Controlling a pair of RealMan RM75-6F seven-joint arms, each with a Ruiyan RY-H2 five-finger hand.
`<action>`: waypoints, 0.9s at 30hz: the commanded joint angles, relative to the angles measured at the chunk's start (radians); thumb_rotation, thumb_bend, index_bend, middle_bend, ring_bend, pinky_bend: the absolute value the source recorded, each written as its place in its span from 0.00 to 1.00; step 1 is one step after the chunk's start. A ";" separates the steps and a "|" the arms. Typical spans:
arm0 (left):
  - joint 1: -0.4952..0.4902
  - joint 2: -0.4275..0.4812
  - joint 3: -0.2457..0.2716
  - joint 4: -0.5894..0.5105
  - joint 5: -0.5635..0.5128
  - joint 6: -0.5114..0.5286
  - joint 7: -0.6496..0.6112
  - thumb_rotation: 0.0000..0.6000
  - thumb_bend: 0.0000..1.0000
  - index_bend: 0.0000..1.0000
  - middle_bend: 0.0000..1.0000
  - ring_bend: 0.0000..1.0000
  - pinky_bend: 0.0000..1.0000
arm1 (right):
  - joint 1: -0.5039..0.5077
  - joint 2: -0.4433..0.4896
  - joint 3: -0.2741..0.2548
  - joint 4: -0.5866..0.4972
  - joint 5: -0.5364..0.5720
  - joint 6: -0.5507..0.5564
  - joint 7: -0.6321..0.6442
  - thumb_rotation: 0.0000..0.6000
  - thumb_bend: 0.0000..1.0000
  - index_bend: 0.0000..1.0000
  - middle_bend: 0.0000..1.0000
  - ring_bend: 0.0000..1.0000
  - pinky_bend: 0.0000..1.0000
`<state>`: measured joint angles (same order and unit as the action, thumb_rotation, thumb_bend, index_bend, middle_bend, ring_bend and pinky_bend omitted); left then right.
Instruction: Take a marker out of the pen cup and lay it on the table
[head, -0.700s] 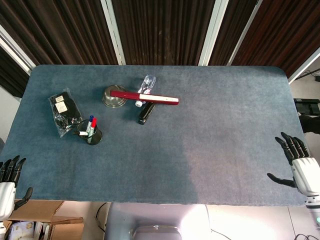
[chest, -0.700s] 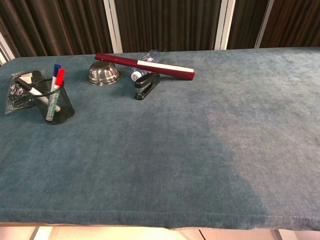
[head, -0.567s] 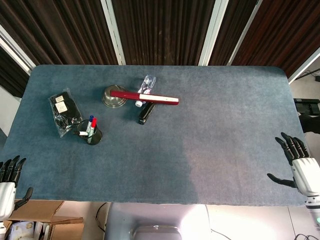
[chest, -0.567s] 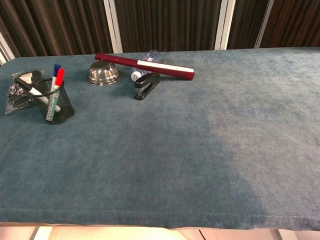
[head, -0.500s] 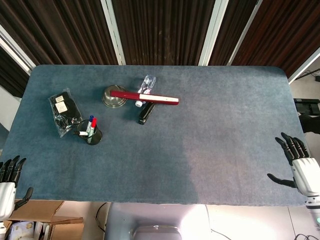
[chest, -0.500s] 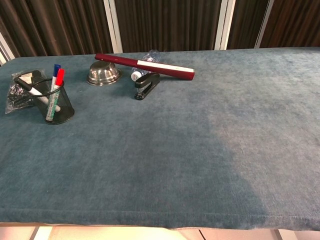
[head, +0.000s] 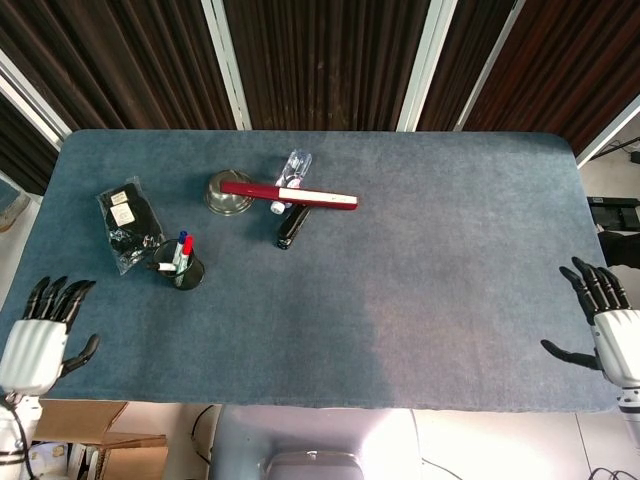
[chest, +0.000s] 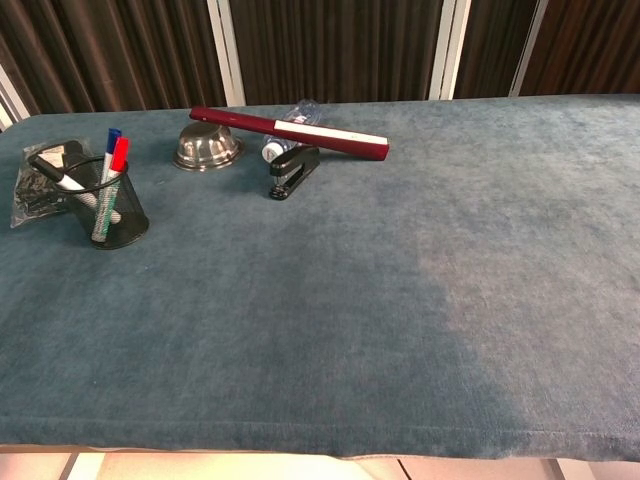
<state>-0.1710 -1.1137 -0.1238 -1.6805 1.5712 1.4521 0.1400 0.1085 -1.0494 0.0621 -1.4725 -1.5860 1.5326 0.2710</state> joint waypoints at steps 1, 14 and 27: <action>-0.111 -0.033 -0.074 0.031 -0.042 -0.108 -0.011 1.00 0.36 0.21 0.22 0.15 0.08 | -0.002 0.006 0.004 -0.005 0.007 0.003 -0.003 1.00 0.00 0.00 0.00 0.00 0.00; -0.301 -0.272 -0.130 0.275 -0.231 -0.283 0.152 1.00 0.38 0.30 0.29 0.25 0.19 | -0.018 0.011 0.006 0.003 0.040 -0.003 0.007 1.00 0.00 0.00 0.00 0.00 0.00; -0.326 -0.388 -0.119 0.436 -0.268 -0.249 0.147 1.00 0.35 0.41 0.40 0.36 0.26 | -0.011 -0.001 0.005 0.008 0.029 -0.011 0.008 1.00 0.00 0.00 0.00 0.00 0.00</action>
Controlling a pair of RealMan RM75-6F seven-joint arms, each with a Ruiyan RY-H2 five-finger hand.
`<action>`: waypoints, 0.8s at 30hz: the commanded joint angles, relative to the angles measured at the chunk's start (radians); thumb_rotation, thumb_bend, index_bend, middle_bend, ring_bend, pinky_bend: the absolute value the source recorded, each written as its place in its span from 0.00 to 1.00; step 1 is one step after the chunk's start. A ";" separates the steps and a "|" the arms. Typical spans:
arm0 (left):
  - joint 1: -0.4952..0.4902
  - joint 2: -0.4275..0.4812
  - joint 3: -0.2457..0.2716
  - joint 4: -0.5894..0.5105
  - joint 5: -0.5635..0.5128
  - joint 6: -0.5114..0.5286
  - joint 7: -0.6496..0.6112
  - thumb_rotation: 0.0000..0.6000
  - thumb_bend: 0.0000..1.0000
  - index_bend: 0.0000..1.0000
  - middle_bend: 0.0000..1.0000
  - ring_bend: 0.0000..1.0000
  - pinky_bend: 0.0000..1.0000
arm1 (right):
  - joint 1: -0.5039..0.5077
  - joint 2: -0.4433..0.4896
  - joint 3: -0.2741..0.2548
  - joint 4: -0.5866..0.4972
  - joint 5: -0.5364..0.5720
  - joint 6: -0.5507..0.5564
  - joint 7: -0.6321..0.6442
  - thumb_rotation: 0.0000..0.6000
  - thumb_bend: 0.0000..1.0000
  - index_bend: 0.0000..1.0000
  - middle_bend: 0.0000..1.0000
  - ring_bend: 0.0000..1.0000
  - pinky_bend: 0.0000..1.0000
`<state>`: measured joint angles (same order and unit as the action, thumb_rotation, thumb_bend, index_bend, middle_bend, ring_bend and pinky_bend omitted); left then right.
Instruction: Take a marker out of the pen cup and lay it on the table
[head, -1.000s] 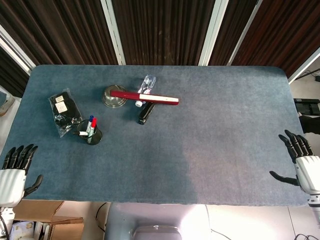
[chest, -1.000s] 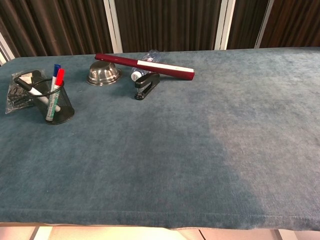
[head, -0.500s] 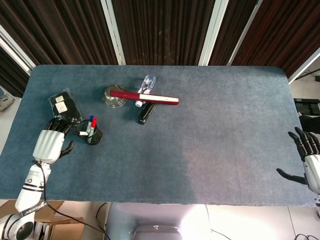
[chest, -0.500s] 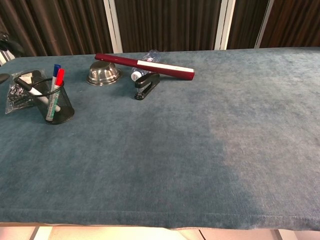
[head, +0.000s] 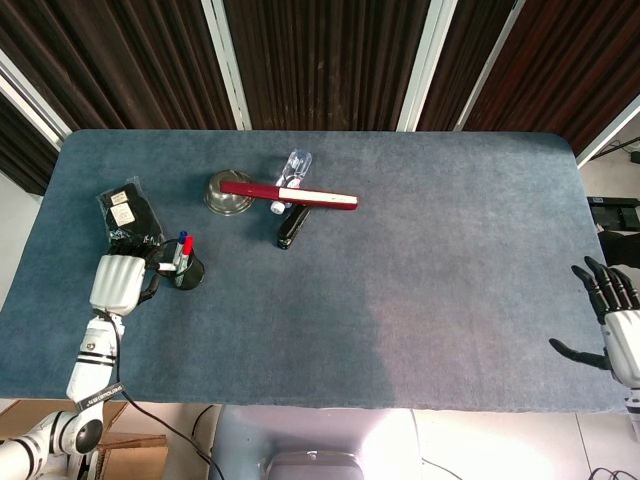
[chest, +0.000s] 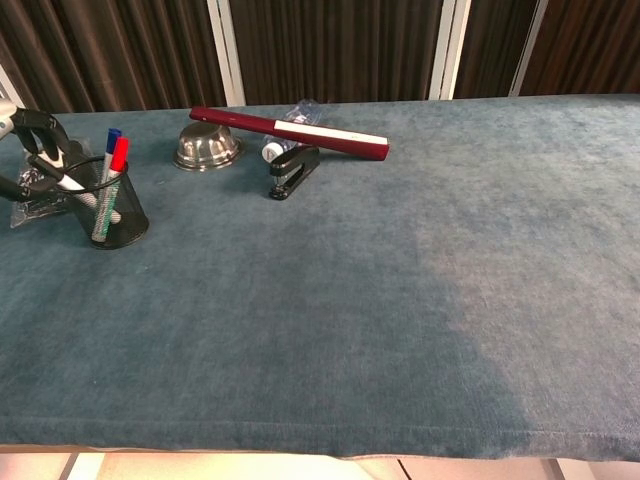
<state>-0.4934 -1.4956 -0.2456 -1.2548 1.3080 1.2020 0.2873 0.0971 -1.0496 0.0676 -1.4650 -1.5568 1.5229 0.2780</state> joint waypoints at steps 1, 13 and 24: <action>-0.005 -0.008 0.004 0.016 -0.006 0.001 0.001 1.00 0.35 0.42 0.41 0.37 0.26 | 0.001 -0.001 -0.001 0.001 0.000 -0.003 0.002 1.00 0.00 0.00 0.00 0.00 0.00; -0.020 -0.018 0.014 0.056 -0.015 0.010 0.025 1.00 0.39 0.50 0.51 0.45 0.26 | -0.001 -0.003 -0.004 0.004 0.000 -0.006 0.004 1.00 0.00 0.00 0.00 0.00 0.00; -0.026 0.003 0.021 0.032 -0.010 0.011 -0.005 1.00 0.52 0.64 0.69 0.57 0.27 | -0.003 -0.005 -0.006 0.006 0.000 -0.007 0.010 1.00 0.00 0.00 0.00 0.00 0.00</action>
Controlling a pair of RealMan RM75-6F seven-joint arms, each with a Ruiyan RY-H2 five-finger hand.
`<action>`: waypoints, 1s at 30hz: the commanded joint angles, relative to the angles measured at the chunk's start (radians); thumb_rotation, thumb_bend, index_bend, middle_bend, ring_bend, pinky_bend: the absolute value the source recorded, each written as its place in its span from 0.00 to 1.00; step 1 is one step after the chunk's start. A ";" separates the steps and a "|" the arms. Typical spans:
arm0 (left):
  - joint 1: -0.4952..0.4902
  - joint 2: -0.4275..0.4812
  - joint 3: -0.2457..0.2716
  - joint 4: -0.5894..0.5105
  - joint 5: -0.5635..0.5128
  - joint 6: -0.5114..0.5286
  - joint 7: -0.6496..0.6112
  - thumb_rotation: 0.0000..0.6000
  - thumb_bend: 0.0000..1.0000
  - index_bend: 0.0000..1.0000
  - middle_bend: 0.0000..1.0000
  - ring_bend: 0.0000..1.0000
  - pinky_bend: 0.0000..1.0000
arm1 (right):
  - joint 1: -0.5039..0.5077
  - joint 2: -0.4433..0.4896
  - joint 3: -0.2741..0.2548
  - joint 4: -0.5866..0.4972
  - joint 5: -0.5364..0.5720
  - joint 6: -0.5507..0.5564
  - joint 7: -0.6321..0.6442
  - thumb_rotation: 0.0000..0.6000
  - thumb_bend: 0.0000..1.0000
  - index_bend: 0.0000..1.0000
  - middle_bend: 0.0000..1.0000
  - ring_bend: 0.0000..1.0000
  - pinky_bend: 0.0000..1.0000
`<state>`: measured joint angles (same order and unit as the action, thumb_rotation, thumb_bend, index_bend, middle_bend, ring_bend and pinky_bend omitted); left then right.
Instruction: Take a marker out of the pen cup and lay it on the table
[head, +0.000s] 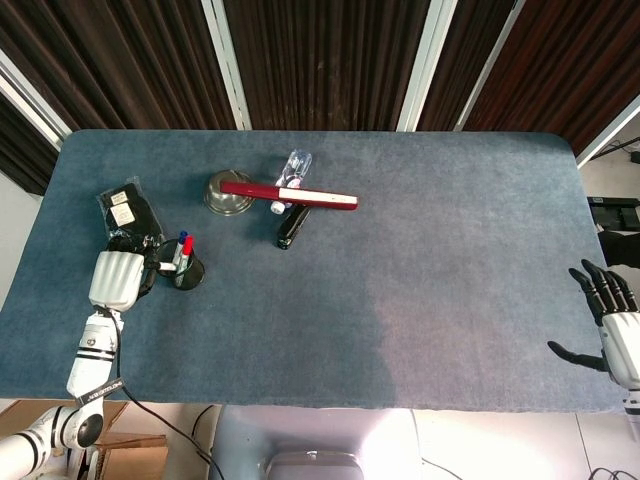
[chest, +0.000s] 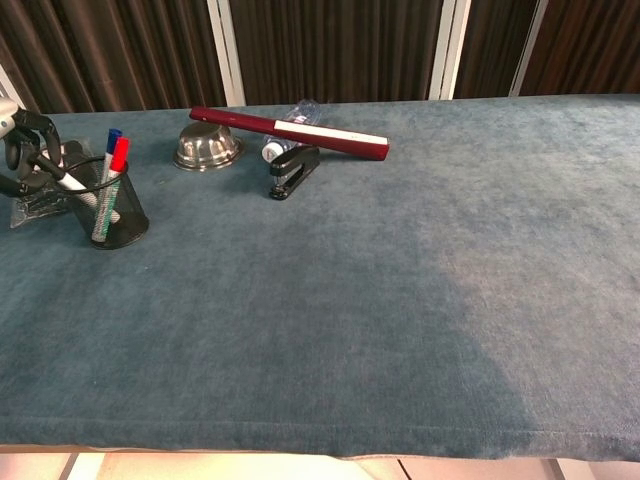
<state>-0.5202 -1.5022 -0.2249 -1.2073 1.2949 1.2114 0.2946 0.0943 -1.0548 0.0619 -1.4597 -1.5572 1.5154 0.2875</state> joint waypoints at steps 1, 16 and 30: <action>0.003 0.018 0.002 -0.032 0.004 0.003 -0.022 1.00 0.54 0.65 0.69 0.58 0.27 | -0.001 -0.001 0.000 0.001 0.000 0.000 0.001 1.00 0.00 0.00 0.00 0.00 0.00; 0.070 0.155 -0.015 -0.262 0.064 0.151 -0.108 1.00 0.57 0.69 0.74 0.62 0.29 | -0.003 0.002 0.001 -0.001 -0.002 0.006 0.001 1.00 0.00 0.00 0.00 0.00 0.00; -0.052 0.041 -0.038 -0.339 0.206 0.159 -0.022 1.00 0.57 0.68 0.75 0.62 0.32 | 0.004 0.005 0.002 -0.010 -0.009 0.002 -0.007 1.00 0.00 0.00 0.00 0.00 0.00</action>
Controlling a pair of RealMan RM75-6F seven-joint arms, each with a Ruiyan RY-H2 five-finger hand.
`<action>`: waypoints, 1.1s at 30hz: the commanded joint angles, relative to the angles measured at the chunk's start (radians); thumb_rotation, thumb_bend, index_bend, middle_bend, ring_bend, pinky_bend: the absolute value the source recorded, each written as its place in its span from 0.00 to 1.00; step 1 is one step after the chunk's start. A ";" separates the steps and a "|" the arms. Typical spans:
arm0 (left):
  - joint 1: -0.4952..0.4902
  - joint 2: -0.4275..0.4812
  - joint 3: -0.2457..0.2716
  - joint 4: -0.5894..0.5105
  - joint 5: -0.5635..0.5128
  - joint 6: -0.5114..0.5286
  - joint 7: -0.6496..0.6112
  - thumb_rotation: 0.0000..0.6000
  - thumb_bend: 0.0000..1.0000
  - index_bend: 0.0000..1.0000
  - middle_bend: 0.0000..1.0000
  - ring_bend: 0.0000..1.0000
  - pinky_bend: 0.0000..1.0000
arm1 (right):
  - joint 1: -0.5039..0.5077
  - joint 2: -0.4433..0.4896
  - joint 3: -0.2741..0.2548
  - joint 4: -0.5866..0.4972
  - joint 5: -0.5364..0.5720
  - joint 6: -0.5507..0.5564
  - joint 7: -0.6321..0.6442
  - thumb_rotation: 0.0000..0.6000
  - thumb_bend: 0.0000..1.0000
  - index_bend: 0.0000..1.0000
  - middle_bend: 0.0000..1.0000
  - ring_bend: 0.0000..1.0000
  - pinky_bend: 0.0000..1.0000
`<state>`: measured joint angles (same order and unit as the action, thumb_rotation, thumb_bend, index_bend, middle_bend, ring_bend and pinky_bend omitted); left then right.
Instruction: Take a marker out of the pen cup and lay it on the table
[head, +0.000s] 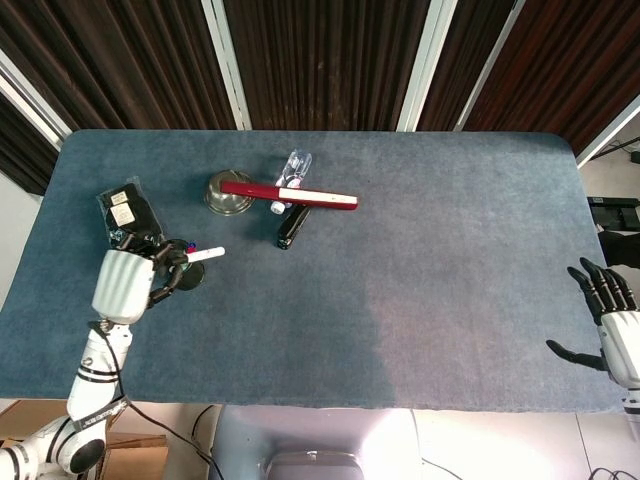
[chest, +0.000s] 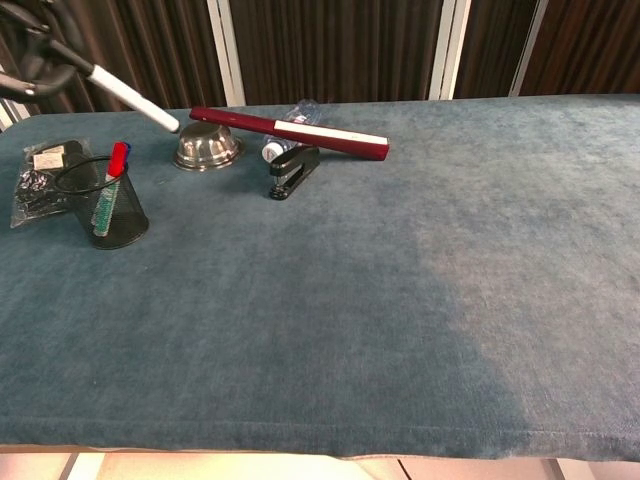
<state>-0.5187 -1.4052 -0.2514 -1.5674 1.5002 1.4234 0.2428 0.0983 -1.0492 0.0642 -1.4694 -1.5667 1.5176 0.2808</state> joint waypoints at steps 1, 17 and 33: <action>-0.078 -0.088 -0.018 0.042 -0.008 -0.076 0.035 1.00 0.57 0.68 0.75 0.62 0.32 | 0.000 0.000 -0.001 0.000 0.000 -0.001 -0.001 1.00 0.00 0.00 0.00 0.00 0.00; -0.297 -0.461 -0.067 0.449 -0.150 -0.268 0.089 1.00 0.55 0.69 0.74 0.57 0.28 | -0.008 0.005 -0.004 -0.007 0.006 0.001 -0.005 1.00 0.00 0.00 0.00 0.00 0.00; -0.190 -0.299 -0.088 0.208 -0.235 -0.187 0.096 1.00 0.35 0.01 0.16 0.06 0.05 | -0.009 0.002 -0.003 0.006 0.007 0.001 0.005 1.00 0.00 0.00 0.00 0.00 0.00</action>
<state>-0.7525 -1.7707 -0.3406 -1.2808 1.2697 1.1973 0.3358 0.0896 -1.0478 0.0610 -1.4637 -1.5598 1.5190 0.2863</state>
